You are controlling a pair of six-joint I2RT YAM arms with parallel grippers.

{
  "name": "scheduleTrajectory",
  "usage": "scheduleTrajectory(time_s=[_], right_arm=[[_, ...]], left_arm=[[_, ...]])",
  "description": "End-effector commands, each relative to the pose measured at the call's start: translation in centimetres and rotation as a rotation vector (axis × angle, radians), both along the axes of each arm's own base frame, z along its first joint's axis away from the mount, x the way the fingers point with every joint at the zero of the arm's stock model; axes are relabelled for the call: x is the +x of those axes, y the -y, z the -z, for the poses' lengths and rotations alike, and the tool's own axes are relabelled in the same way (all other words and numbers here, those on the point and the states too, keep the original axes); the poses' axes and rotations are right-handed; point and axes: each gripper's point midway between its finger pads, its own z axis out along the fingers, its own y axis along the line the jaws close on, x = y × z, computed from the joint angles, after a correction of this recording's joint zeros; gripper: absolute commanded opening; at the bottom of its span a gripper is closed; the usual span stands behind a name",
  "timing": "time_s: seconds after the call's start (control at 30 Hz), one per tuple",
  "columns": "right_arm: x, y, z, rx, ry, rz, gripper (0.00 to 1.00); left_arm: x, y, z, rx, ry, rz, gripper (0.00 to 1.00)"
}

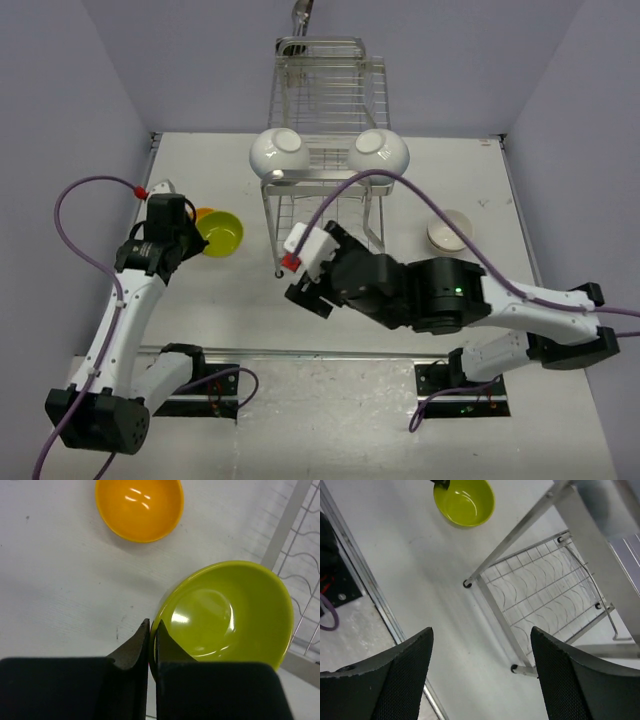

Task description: Unload the bowls from the dish rack

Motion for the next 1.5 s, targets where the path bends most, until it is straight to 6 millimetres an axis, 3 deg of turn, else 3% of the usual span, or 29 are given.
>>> scheduleTrajectory(time_s=[0.0, 0.07, 0.1, 0.13, 0.2, 0.43, 0.9, 1.17, 1.47], right_arm=[[-0.7, 2.3, -3.0, 0.276, -0.098, 0.072, 0.79], [-1.0, 4.1, -3.8, 0.371, -0.124, 0.076, 0.79], [-1.6, 4.3, -3.9, 0.404, -0.154, 0.049, 0.79], [-1.9, 4.4, -3.6, 0.417, -0.166, 0.037, 0.79], [-2.2, 5.7, -4.2, 0.457, -0.18, 0.024, 0.79], [-2.1, 7.0, -3.1, 0.431, -0.164, 0.027, 0.8], [-2.1, 6.9, -1.3, 0.39, -0.157, 0.019, 0.83], [-2.1, 6.9, -0.3, 0.373, -0.164, 0.024, 0.84], [-2.2, 6.6, 0.3, 0.355, -0.167, 0.021, 0.85]], left_arm=[[4.9, -2.8, -4.0, -0.041, 0.174, -0.149, 0.0], [6.5, -4.9, -3.5, -0.075, 0.177, -0.193, 0.0], [7.4, -5.4, -3.6, -0.084, 0.189, -0.201, 0.0], [8.2, -5.8, -2.6, -0.087, 0.159, -0.215, 0.0], [9.6, -6.0, -3.0, -0.099, 0.172, -0.222, 0.0], [12.8, -7.6, 0.2, -0.101, 0.101, -0.266, 0.0], [12.2, -10.4, 4.1, -0.049, 0.013, -0.354, 0.0], [12.5, -9.9, 6.6, -0.09, -0.018, -0.32, 0.0], [12.6, -9.6, 7.8, -0.106, -0.037, -0.309, 0.0]])
